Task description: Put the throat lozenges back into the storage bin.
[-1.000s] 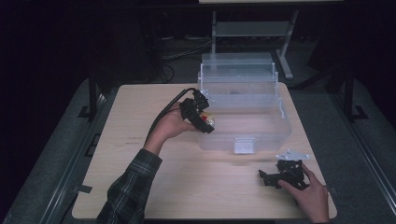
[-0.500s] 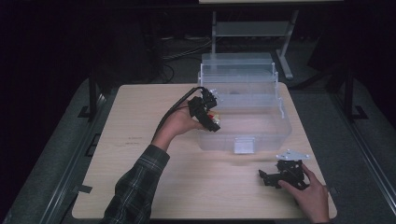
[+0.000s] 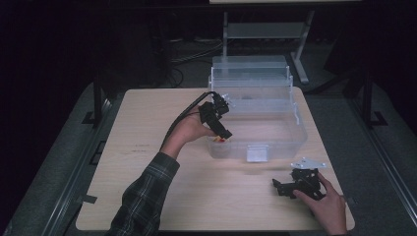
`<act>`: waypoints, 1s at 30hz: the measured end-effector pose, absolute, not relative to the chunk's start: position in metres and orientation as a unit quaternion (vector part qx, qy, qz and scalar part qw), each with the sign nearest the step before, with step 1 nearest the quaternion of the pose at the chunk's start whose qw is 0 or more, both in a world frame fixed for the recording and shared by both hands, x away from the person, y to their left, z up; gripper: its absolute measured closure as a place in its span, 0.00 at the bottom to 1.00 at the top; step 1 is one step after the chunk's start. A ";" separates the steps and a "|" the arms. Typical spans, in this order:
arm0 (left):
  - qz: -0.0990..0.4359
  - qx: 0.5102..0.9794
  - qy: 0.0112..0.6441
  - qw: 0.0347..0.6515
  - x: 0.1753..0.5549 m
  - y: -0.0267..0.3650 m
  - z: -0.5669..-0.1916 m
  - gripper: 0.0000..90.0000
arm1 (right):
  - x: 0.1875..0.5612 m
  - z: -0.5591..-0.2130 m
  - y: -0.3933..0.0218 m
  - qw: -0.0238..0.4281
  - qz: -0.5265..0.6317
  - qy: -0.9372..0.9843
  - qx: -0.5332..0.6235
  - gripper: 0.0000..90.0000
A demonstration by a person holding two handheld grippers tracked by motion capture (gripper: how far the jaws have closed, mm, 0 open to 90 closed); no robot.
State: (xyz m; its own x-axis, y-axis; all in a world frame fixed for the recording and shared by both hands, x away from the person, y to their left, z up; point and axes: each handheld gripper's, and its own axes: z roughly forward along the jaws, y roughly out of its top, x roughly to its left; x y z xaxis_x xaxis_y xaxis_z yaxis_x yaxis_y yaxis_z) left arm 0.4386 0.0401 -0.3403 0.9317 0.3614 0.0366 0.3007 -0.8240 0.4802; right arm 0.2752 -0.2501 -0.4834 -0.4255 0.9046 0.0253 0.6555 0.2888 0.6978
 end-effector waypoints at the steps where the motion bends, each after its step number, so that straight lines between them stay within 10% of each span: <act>1: 0.062 0.952 0.176 0.242 0.438 0.040 -0.340 0.20 | 0.275 -0.483 -0.250 0.192 0.325 0.779 0.500 0.00; 30: 0.077 0.937 0.195 0.279 0.408 0.100 -0.326 0.21 | 0.275 -0.483 -0.250 0.190 0.325 0.779 0.501 0.00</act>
State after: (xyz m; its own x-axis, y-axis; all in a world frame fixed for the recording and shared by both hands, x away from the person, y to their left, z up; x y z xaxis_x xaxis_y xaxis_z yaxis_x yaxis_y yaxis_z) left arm 0.4077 0.0997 -0.3264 0.9122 0.4083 0.0352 0.3223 -0.7678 0.5537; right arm 0.2751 -0.2500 -0.4834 -0.4249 0.9048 0.0291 0.6576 0.2864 0.6968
